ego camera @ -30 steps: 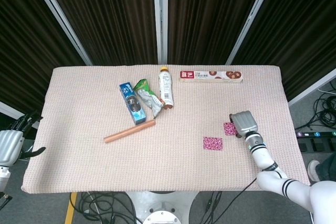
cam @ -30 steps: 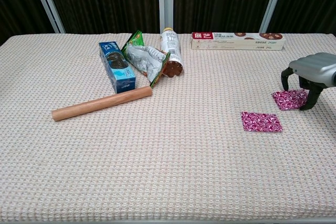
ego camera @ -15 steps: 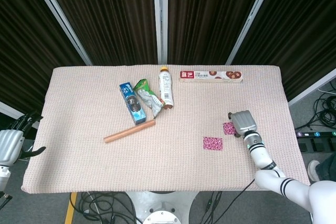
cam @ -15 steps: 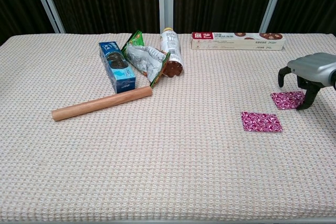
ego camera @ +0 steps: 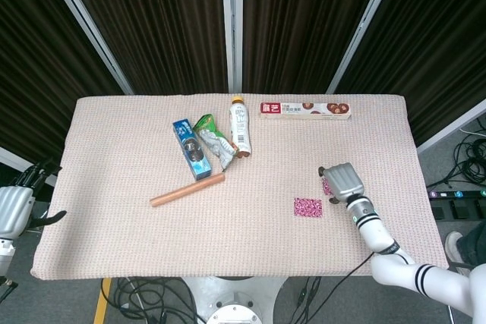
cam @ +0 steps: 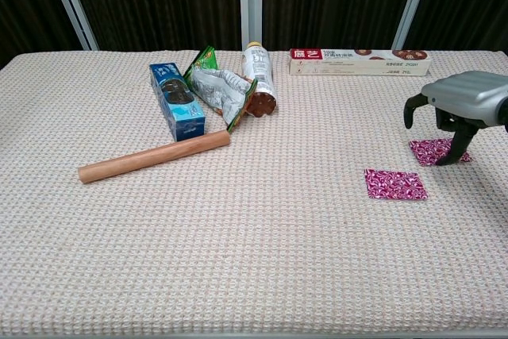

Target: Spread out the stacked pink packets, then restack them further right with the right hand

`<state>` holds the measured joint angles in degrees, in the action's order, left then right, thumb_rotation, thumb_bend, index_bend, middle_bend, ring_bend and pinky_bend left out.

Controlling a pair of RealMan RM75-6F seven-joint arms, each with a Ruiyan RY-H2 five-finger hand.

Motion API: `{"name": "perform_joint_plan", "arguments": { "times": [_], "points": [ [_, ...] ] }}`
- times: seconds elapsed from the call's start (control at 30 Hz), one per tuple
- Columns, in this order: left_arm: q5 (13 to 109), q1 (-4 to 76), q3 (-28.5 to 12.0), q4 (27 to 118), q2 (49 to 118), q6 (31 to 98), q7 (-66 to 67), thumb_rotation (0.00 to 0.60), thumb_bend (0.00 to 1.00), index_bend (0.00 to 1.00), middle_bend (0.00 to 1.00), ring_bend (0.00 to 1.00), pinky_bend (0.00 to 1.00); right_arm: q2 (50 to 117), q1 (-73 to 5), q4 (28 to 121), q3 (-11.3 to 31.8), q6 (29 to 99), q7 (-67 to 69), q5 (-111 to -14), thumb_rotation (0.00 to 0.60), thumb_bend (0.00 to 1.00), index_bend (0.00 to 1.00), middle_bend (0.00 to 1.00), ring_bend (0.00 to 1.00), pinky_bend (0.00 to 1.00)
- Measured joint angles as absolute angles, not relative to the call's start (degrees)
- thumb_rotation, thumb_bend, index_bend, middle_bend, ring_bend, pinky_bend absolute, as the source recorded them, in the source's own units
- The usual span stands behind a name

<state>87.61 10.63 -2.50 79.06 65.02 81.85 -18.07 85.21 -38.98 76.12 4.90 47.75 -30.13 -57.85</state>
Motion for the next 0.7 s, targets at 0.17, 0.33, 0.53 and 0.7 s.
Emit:
{"name": "perform_joint_plan", "arguments": {
  "times": [0.17, 0.33, 0.53, 0.7],
  "points": [
    [87.60, 10.51, -2.51, 79.11, 64.89, 82.06, -18.36, 0.600, 0.02, 0.24, 0.18, 0.17, 0.30, 83.96, -38.01, 83.48, 4.49, 52.05, -34.45, -54.28, 0.600, 0.00, 0.41, 1.00, 1.00, 0.96],
    [87.70, 10.47, -2.53, 79.21, 64.69, 82.24, -18.72, 0.600, 0.02, 0.24, 0.18, 0.17, 0.30, 85.16, -36.58, 87.36, 3.59, 58.13, -39.03, -51.75, 0.600, 0.00, 0.41, 1.00, 1.00, 0.96],
    [87.73, 10.36, -2.58, 79.15, 64.43, 82.51, -19.04, 0.600, 0.02, 0.24, 0.18, 0.17, 0.30, 88.26, -35.66, 87.27, 2.84, 59.55, -40.32, -49.54, 0.600, 0.00, 0.42, 1.00, 1.00, 0.96],
    [87.62, 10.20, -2.52, 78.78, 64.33, 82.51, -19.44, 0.600, 0.02, 0.24, 0.18, 0.17, 0.30, 90.25, -35.60, 85.55, 2.73, 59.57, -40.28, -49.24, 0.600, 0.00, 0.42, 1.00, 1.00, 0.96]
  ]
}}
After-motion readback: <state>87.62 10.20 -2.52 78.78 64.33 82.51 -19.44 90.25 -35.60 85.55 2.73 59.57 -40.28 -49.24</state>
